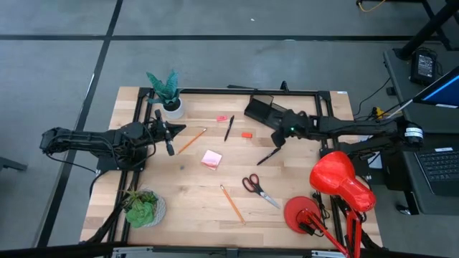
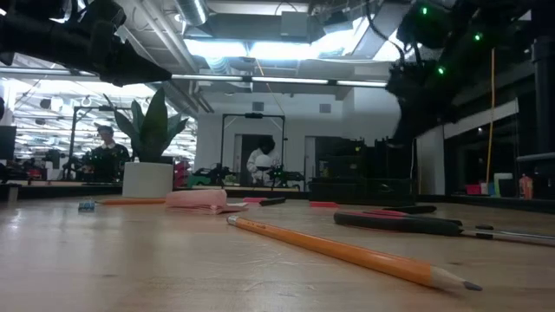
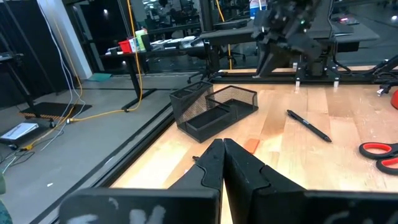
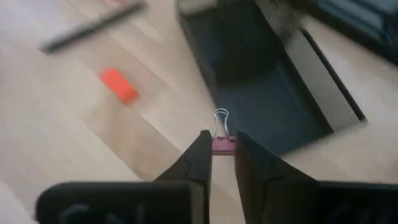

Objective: Pick and place office supplies into organizer
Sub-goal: Put the pink binder clip into the black desk organizer

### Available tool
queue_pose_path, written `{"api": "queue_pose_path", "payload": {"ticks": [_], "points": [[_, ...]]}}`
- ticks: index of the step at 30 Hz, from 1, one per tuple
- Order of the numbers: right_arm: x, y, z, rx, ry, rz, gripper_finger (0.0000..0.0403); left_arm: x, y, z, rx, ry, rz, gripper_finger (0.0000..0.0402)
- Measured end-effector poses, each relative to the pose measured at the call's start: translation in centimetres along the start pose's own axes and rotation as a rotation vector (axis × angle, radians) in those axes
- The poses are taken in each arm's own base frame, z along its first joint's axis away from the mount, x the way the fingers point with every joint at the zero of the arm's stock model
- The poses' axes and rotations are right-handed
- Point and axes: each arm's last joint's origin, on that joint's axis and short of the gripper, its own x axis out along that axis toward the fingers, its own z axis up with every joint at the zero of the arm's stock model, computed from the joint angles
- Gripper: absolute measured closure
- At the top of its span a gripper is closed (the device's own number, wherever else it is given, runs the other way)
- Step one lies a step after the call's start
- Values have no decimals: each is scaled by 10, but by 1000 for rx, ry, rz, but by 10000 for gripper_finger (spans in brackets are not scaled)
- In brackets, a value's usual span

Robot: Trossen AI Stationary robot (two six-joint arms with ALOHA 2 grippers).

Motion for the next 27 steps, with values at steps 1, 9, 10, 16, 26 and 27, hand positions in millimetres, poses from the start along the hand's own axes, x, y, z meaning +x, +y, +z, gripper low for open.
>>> {"api": "queue_pose_path", "payload": {"ticks": [1,9,10,16,26,27], "points": [[-1,4,3,-12,-35,25,355,0,0,0,0,0,0,398],[-7,21,19,-63,-232,184,355,0,0,0,0,0,0,398],[-7,22,20,-69,-242,189,355,0,0,0,0,0,0,398],[-4,24,21,-66,-256,195,354,0,0,0,7,0,0,398],[27,41,45,-136,-171,125,354,0,0,0,8,-1,0,398],[30,42,49,-143,-146,107,354,0,0,0,8,-1,0,398]]}}
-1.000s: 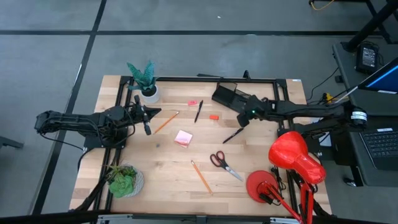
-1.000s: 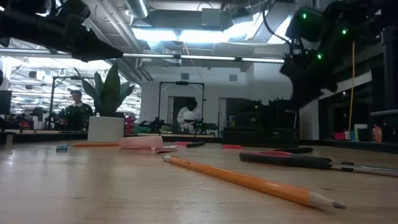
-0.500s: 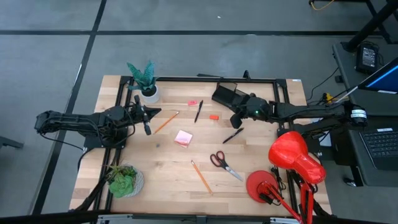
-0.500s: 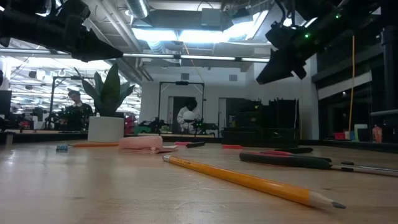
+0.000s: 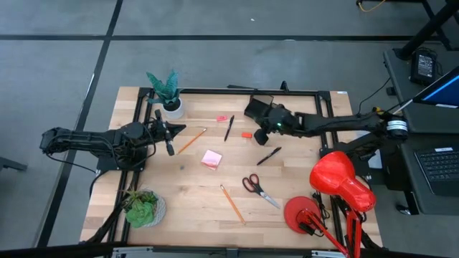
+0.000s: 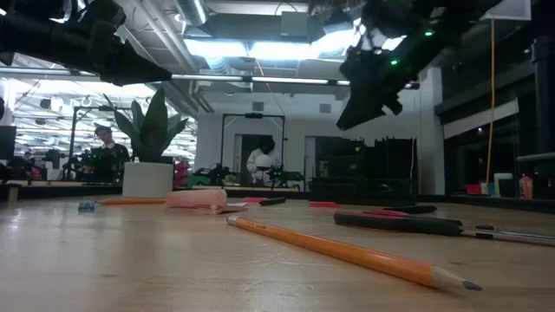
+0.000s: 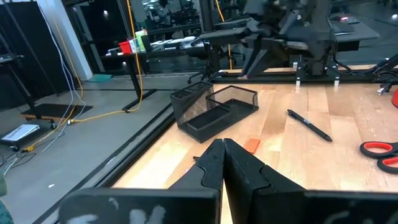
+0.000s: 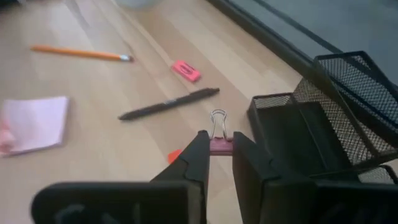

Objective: Pick and place office supplies into organizer
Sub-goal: Put the pink binder clip into the black desk organizer

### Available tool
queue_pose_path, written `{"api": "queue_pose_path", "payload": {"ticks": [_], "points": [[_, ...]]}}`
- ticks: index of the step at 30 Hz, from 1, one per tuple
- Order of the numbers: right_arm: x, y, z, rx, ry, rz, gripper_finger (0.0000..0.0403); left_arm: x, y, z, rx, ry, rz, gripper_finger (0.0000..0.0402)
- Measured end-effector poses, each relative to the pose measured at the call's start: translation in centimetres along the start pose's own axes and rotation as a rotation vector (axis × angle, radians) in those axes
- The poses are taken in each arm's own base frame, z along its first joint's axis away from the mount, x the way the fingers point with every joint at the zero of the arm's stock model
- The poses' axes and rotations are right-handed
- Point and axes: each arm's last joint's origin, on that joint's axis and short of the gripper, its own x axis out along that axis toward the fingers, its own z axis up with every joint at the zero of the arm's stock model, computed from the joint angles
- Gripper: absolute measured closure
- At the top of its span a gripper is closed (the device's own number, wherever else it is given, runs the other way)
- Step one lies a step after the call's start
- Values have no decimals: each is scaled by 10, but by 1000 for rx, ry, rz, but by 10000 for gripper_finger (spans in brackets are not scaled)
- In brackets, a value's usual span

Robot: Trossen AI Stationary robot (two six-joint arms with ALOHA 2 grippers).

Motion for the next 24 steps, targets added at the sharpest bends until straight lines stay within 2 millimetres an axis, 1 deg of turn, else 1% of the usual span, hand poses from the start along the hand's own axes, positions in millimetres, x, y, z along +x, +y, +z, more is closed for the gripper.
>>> {"api": "queue_pose_path", "payload": {"ticks": [8,12,16,21,24], "points": [[26,3,35,-84,154,-77,354,0,0,0,0,0,0,398],[37,6,44,-132,225,-130,354,0,0,0,0,0,0,398],[46,7,48,-171,290,-211,354,0,0,0,0,0,0,398],[60,8,43,-202,341,-222,354,0,0,0,0,1,0,398],[67,4,40,-189,361,-237,354,0,0,0,0,1,0,398]]}}
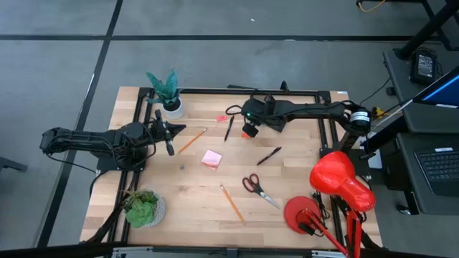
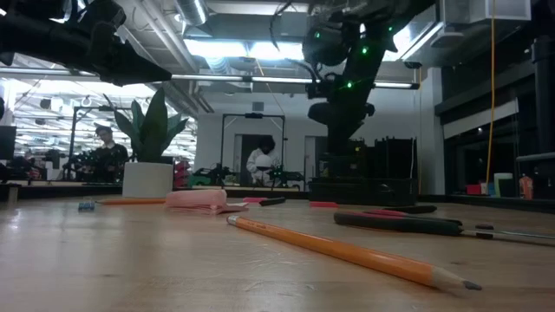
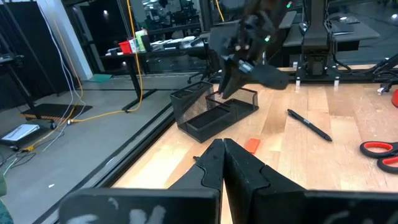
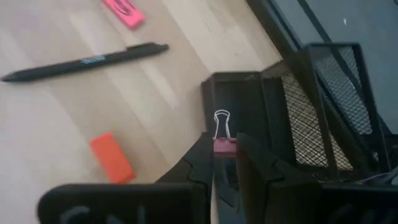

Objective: Pick and place office supplies into organizer
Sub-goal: Put the pink binder clip into the black desk organizer

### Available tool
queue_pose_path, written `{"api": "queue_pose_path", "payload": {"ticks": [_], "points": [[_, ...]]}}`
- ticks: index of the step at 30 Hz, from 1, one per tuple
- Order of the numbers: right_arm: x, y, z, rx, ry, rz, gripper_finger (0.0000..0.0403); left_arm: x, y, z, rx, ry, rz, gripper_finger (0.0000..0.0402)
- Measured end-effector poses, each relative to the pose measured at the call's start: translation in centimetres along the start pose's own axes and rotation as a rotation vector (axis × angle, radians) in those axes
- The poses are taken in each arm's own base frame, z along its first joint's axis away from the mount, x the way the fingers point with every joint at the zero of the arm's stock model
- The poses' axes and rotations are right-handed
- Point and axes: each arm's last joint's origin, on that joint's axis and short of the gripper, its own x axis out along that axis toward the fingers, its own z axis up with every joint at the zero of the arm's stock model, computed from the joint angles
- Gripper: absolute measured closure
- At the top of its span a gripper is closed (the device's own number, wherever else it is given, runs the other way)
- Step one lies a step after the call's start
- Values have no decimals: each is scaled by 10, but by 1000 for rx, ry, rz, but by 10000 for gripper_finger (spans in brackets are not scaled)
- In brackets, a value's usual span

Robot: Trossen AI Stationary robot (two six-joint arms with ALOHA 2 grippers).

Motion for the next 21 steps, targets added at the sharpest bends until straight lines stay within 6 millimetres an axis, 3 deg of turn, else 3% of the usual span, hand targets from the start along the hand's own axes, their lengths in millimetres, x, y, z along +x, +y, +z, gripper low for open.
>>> {"api": "queue_pose_path", "payload": {"ticks": [21], "points": [[42,0,-6,44,97,-41,354,0,0,0,0,0,0,398]]}}
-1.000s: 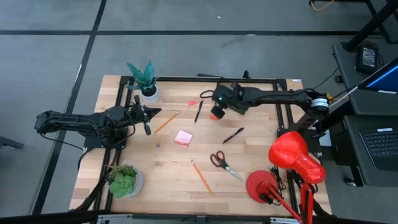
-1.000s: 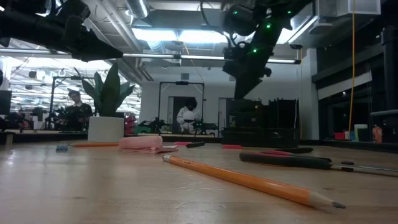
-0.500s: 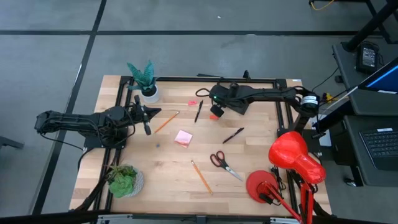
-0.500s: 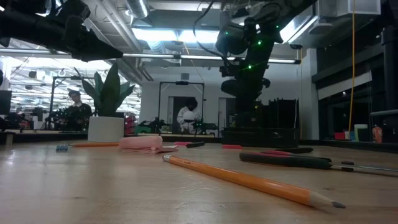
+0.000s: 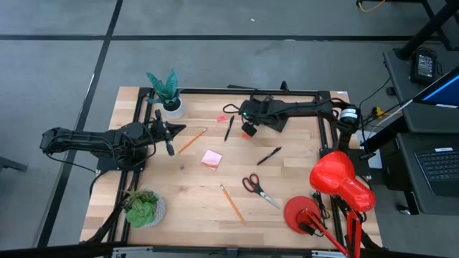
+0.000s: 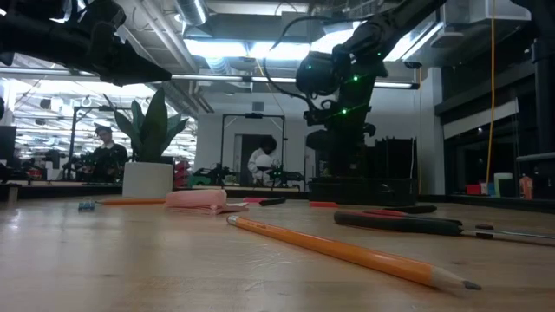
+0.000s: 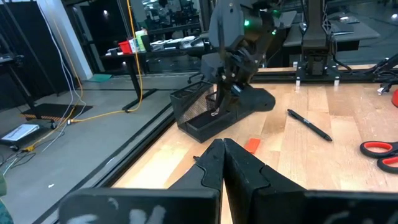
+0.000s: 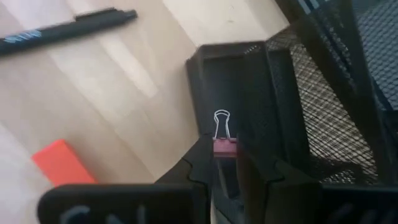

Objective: Pick and place office supplies into organizer
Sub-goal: Put the pink binder clip into the black desk organizer

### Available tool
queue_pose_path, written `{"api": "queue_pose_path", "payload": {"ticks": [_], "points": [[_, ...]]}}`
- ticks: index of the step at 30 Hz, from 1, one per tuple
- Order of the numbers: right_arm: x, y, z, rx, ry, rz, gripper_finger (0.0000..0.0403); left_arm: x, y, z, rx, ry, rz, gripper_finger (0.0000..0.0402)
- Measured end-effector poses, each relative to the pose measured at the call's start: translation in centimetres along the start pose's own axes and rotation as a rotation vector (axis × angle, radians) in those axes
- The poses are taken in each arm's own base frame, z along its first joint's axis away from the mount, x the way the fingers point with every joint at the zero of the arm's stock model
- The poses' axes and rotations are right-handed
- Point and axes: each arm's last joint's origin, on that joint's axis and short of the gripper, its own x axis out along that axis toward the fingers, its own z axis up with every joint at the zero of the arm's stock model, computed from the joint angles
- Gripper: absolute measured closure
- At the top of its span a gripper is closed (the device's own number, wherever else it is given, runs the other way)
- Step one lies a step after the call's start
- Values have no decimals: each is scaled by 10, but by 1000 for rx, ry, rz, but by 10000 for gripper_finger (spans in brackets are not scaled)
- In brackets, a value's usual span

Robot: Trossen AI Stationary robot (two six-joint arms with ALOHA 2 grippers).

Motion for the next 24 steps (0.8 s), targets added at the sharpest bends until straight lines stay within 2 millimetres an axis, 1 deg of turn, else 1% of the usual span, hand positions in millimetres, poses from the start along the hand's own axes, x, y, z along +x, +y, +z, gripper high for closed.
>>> {"api": "queue_pose_path", "payload": {"ticks": [3,12,24], "points": [[4,0,1,27,-6,-1,354,0,0,0,0,0,0,398],[6,-1,2,43,-5,-3,354,0,0,0,0,0,-1,398],[9,0,0,37,-9,-10,354,0,0,0,0,0,-1,398]]}}
